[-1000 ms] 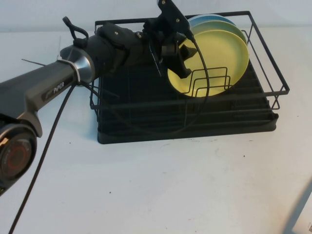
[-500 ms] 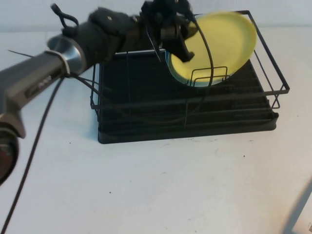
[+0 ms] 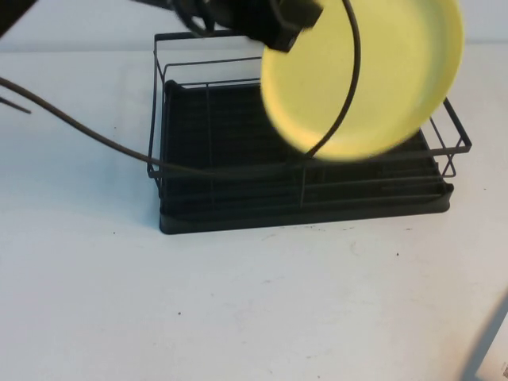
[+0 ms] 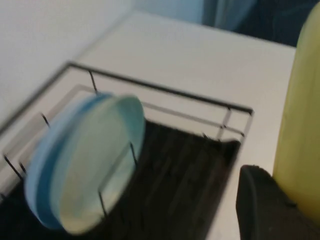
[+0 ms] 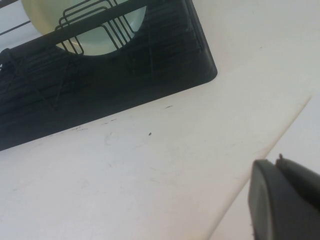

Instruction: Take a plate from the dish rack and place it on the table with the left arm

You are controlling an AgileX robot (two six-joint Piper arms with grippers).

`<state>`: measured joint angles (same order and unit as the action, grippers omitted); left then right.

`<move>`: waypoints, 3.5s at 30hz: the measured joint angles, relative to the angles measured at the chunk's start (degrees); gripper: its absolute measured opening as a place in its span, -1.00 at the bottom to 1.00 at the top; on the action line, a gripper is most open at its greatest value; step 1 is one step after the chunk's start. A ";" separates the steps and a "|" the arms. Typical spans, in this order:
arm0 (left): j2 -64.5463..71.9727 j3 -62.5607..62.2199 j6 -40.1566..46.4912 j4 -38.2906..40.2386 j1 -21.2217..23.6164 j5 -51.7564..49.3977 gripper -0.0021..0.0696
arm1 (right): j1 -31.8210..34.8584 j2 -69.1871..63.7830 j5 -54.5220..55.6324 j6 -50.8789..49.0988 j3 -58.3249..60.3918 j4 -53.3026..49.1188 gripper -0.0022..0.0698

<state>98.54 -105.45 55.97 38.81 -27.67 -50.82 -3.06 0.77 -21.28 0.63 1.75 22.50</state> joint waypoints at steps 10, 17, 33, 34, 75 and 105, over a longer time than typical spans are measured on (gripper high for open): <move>2.71 4.43 -15.50 3.44 6.04 -18.56 -0.76 | 0.00 0.00 0.00 0.00 0.00 0.12 -0.99; 0.96 26.47 -8.32 12.50 9.22 -18.16 -0.76 | 0.00 0.00 0.00 0.00 0.00 0.12 -0.99; 3.02 47.94 8.09 23.14 9.35 4.97 -0.76 | 0.00 0.00 0.00 0.00 0.00 0.12 -0.99; 3.41 47.94 8.87 23.56 9.35 5.25 -0.76 | 0.00 0.00 0.00 0.00 0.00 0.12 -0.99; -47.79 63.36 -10.36 -8.45 13.18 10.86 -0.94 | 0.00 0.00 0.00 0.00 0.00 0.24 -0.99; -98.09 97.83 -33.84 -24.22 13.18 27.57 -0.94 | 0.00 0.00 0.00 0.00 0.00 1.42 -0.99</move>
<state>0.45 -7.62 22.12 14.59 -14.49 -23.26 -3.06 0.77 -21.28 0.63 1.75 23.92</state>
